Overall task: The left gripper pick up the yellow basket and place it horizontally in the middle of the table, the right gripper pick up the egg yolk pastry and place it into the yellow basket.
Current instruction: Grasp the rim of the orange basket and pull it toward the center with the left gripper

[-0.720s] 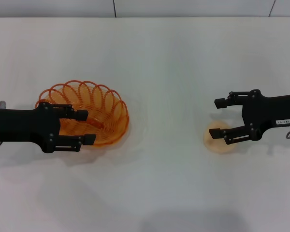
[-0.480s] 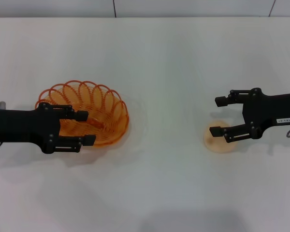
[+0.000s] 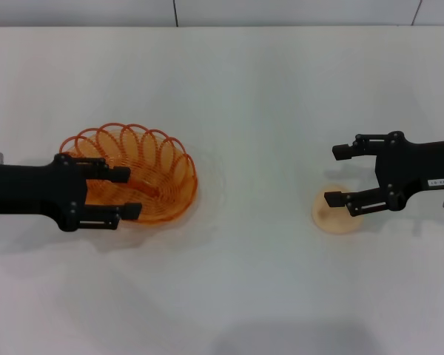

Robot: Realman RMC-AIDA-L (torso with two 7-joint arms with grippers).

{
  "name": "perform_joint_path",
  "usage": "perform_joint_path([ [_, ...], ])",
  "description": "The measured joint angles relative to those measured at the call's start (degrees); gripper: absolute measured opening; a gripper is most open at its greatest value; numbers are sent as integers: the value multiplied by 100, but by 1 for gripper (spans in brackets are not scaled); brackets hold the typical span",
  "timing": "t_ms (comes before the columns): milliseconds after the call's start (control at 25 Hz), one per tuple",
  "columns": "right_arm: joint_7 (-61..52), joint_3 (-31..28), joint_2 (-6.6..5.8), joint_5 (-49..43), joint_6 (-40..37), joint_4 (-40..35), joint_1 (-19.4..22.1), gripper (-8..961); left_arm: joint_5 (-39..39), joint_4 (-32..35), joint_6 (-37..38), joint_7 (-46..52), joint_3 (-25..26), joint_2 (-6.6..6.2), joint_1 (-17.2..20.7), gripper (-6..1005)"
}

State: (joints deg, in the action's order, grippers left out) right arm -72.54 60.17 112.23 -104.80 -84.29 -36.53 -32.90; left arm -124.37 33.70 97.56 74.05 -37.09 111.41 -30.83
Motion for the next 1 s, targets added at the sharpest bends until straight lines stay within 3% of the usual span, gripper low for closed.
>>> perform_joint_path([
  [240, 8, -50, 11, 81, -24, -218, 191, 841, -4, 414, 9, 724, 0, -5, 61, 640],
  [520, 22, -69, 9, 89, -27, -249, 231, 841, -276, 1732, 369, 2604, 18, 20, 182, 625],
  [720, 79, -67, 12, 92, -26, -249, 232, 841, -532, 2294, 511, 3822, 57, -124, 158, 614],
  [1000, 89, -67, 33, 92, -31, -257, 232, 841, -1271, 2437, 294, 5512, 72, -344, -155, 599],
])
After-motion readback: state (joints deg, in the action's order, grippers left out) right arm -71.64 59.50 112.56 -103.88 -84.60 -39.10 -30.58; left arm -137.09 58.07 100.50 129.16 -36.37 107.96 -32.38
